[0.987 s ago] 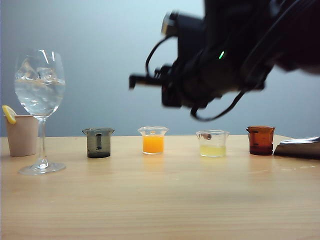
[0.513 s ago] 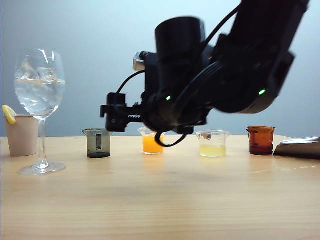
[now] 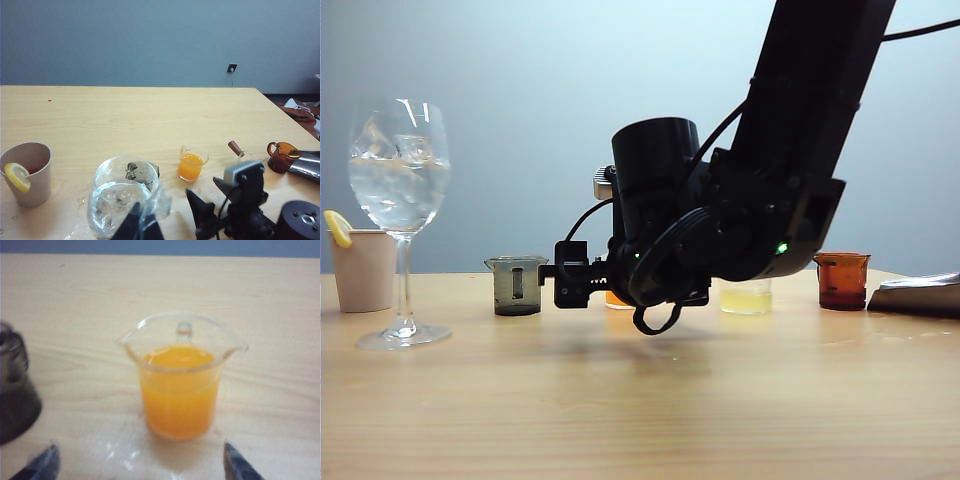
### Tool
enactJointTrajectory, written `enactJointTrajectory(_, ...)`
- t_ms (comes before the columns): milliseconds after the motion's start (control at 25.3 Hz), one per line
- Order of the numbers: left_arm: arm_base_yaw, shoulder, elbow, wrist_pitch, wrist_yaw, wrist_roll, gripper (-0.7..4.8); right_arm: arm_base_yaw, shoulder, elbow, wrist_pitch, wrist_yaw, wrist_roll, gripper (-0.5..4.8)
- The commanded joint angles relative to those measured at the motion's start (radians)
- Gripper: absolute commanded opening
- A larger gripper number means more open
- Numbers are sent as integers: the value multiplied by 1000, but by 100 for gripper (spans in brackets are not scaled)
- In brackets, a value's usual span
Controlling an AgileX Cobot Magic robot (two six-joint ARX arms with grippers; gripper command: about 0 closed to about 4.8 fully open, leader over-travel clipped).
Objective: Pick up the second measuring cup from the left, pour the orange juice inside into the goblet, and finally put the measuring cup back in its original place.
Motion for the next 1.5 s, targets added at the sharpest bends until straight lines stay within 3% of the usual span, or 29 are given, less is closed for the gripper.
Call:
enactJointTrajectory(39,-2,0,4,6,0,-6,-5,-28,12,35,2,-3,5,415)
enactJointTrajectory(869,0,5,4,23,-3,-6,-5,-95,136,219,-63,-112,19,415)
enactJointTrajectory(1501,0,6,4,22,-1,-6,-5,-115,158,250,-66,-134,19,415)
